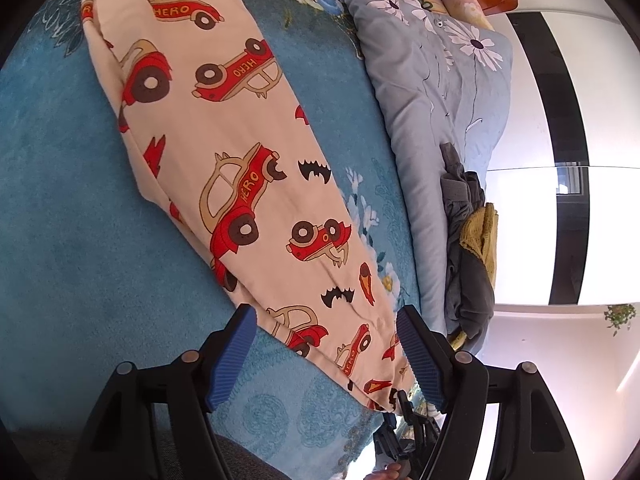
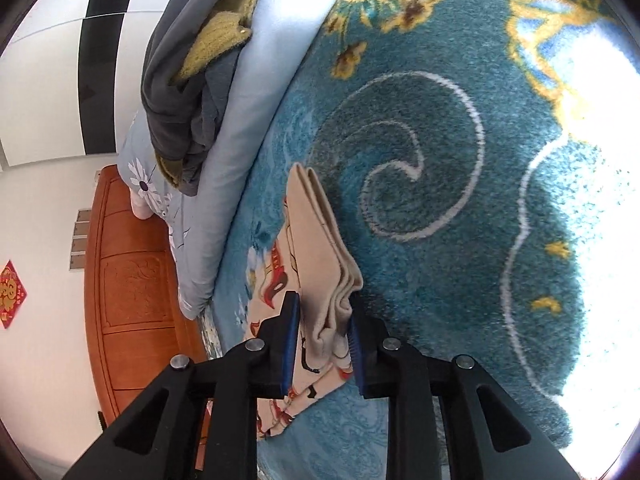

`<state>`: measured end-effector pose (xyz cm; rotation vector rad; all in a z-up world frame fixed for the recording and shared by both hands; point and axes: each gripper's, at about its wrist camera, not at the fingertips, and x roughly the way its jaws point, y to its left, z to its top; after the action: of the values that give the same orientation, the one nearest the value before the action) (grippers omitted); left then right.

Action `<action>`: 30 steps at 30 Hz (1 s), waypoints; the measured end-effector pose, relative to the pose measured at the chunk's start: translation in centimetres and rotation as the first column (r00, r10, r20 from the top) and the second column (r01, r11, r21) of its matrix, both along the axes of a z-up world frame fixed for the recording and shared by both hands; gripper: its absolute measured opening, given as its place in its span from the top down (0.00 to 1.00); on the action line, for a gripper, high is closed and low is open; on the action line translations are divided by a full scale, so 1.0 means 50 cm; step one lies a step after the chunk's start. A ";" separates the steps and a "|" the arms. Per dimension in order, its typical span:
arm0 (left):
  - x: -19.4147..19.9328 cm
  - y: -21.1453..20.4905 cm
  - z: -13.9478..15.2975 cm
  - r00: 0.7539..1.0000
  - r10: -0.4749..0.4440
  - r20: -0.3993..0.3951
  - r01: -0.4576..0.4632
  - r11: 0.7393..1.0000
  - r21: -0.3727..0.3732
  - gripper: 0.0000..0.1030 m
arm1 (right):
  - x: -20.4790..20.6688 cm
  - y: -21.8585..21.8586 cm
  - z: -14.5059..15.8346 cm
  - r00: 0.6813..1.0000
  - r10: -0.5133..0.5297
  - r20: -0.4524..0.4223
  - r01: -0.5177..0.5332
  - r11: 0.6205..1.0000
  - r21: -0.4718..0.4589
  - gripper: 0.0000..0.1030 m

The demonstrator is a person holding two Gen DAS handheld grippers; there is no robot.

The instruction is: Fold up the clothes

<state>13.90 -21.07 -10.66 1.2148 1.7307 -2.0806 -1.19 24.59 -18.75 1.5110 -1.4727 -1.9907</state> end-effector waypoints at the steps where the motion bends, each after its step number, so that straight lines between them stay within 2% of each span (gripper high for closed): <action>1: 0.000 0.000 -0.001 1.000 0.001 0.000 -0.001 1.000 0.002 0.26 | -0.006 -0.006 0.006 1.000 0.018 0.012 -0.018 0.999 0.027 0.81; 4: 0.003 -0.002 -0.003 1.000 0.008 -0.005 -0.008 1.000 0.015 0.26 | -0.011 -0.015 0.019 0.999 0.038 0.024 -0.039 0.997 0.072 0.87; 7: 0.014 -0.012 -0.009 0.999 0.037 -0.030 -0.035 0.997 0.065 0.26 | -0.012 -0.010 0.031 0.999 0.014 0.029 -0.017 0.996 0.089 0.89; 11: 0.066 -0.061 -0.027 0.986 0.163 -0.027 -0.157 0.974 0.163 0.26 | -0.020 0.038 0.077 0.998 -0.057 -0.031 0.058 0.998 0.035 0.91; 15: 0.114 -0.118 -0.042 0.970 0.241 0.033 -0.243 0.961 0.131 0.26 | -0.029 0.065 0.151 0.990 -0.042 -0.135 0.053 0.996 0.078 0.91; 17: 0.126 -0.132 -0.046 0.968 0.245 0.049 -0.249 0.961 0.122 0.26 | -0.026 0.089 0.185 0.983 -0.060 -0.171 0.075 0.994 0.082 0.91; 20: 0.131 -0.140 -0.047 0.970 0.234 0.064 -0.239 0.966 0.097 0.26 | -0.021 0.128 0.232 0.975 -0.080 -0.208 0.110 0.984 0.139 0.91; 25: 0.085 -0.118 -0.033 0.990 0.130 0.052 -0.134 0.988 0.082 0.26 | 0.001 0.215 0.283 0.968 -0.112 -0.226 0.159 0.966 0.204 0.91; 28: 0.072 -0.103 -0.028 0.994 0.091 0.066 -0.094 0.995 0.045 0.26 | 0.000 0.226 0.298 0.973 -0.090 -0.210 0.143 0.958 0.250 0.91; 30: 0.075 -0.099 -0.028 0.993 0.097 0.064 -0.101 0.993 0.059 0.26 | -0.003 0.199 0.311 0.975 -0.032 -0.221 0.099 0.949 0.300 0.91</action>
<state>17.67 -26.02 -12.08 1.1707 1.8017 -1.9281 -1.34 34.53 -3.20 1.3137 -1.1818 -2.4306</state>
